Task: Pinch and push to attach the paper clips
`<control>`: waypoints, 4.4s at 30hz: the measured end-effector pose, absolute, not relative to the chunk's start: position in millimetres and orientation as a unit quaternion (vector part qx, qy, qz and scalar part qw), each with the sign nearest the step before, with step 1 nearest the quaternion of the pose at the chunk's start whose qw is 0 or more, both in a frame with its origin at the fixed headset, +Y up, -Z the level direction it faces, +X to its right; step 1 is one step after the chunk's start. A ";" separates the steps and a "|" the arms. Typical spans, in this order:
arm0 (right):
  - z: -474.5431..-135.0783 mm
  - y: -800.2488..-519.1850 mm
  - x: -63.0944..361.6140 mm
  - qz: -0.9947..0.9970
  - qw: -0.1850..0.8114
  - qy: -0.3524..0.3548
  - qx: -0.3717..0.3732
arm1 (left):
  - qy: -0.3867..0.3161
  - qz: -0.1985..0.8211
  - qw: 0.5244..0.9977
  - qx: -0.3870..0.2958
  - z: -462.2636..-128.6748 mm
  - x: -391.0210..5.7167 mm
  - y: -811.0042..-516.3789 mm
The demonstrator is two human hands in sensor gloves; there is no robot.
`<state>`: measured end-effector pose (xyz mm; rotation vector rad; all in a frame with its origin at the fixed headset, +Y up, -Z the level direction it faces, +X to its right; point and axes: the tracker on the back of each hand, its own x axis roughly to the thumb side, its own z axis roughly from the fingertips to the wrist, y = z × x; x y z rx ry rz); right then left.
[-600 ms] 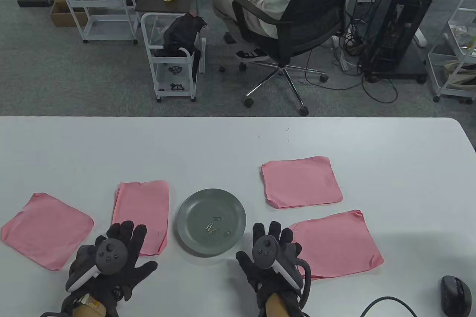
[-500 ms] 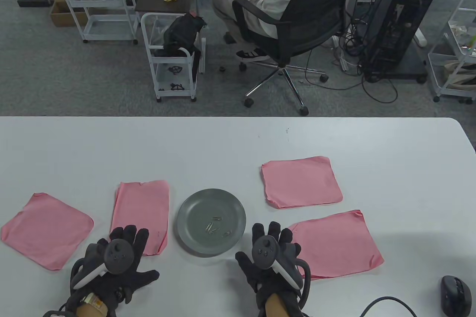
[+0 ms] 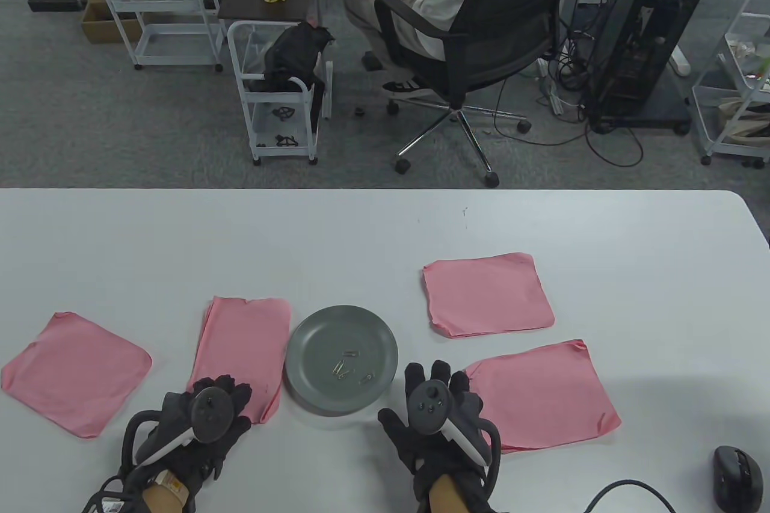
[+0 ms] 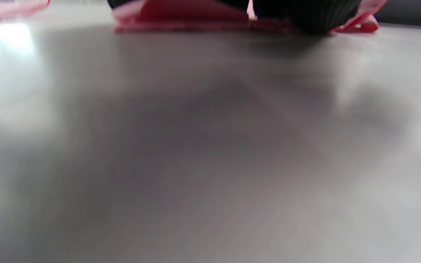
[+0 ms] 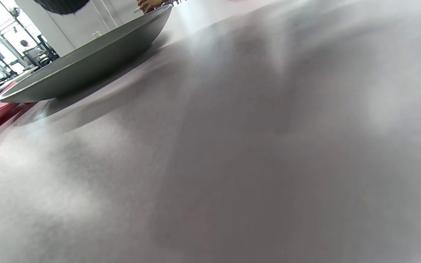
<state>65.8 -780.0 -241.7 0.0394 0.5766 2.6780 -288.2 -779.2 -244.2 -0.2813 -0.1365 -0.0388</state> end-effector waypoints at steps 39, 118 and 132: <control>-227.5 -754.6 45.2 0.720 0.599 0.224 0.268 | -0.344 0.555 0.745 -0.139 -206.7 -281.7 -722.4; -289.2 -758.3 -2.0 0.974 -0.012 0.192 0.124 | -0.165 0.479 0.862 0.021 -215.1 -341.3 -704.4; -280.6 -764.3 -10.6 0.985 -0.054 0.083 0.142 | -0.161 0.460 0.873 -0.003 -218.6 -336.3 -709.8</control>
